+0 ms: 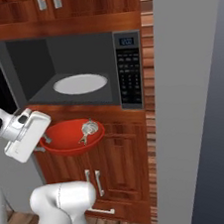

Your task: Remove the apple from the bowl and place it on the small plate. Then place the bowl with only the fish in the microwave, close the door, and press the start button to microwave the fish.

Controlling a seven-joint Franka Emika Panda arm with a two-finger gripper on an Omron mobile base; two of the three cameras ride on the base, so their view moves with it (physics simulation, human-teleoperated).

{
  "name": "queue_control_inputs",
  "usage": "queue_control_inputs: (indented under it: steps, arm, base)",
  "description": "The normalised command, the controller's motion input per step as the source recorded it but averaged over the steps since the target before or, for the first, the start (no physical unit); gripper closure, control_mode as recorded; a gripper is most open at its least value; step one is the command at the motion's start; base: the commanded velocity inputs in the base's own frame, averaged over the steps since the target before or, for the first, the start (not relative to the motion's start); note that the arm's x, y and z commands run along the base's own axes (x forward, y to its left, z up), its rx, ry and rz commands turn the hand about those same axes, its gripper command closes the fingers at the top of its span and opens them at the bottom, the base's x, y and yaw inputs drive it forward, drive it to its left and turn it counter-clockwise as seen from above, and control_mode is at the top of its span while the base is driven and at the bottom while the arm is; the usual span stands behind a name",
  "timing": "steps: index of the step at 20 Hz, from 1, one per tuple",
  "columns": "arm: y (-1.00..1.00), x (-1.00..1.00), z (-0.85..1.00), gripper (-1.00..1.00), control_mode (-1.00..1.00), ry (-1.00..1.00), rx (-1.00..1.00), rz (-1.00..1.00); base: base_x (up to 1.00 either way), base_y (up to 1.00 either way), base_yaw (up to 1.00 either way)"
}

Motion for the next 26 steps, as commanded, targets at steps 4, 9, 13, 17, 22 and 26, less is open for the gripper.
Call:
queue_control_inputs:
  steps: [4, 9, 13, 17, 22, 26]
  arm:
    - [0.00, 0.00, 0.00, 1.00, 1.00, 0.00, 0.00, 0.00]
    - [0.00, 0.00, 0.00, 1.00, 1.00, 0.00, 0.00, 0.00]
    - [0.00, 0.00, 0.00, 1.00, 1.00, 0.00, 0.00, 0.00]
    - [0.00, 0.00, 0.00, 1.00, 1.00, 0.00, 0.00, 0.00]
    - [0.00, 0.00, 0.00, 1.00, 1.00, 0.00, 0.00, 0.00]
    - [0.00, 0.00, 0.00, 1.00, 1.00, 0.00, 0.00, 0.00]
  base:
    - [0.00, 0.37, -0.15]
    - [0.10, 0.38, -0.15]
    - [0.20, 0.20, -0.09]
    - [0.24, 0.07, -0.04]
    - [0.21, 0.20, -0.09]
    - [0.20, 0.12, -0.08]
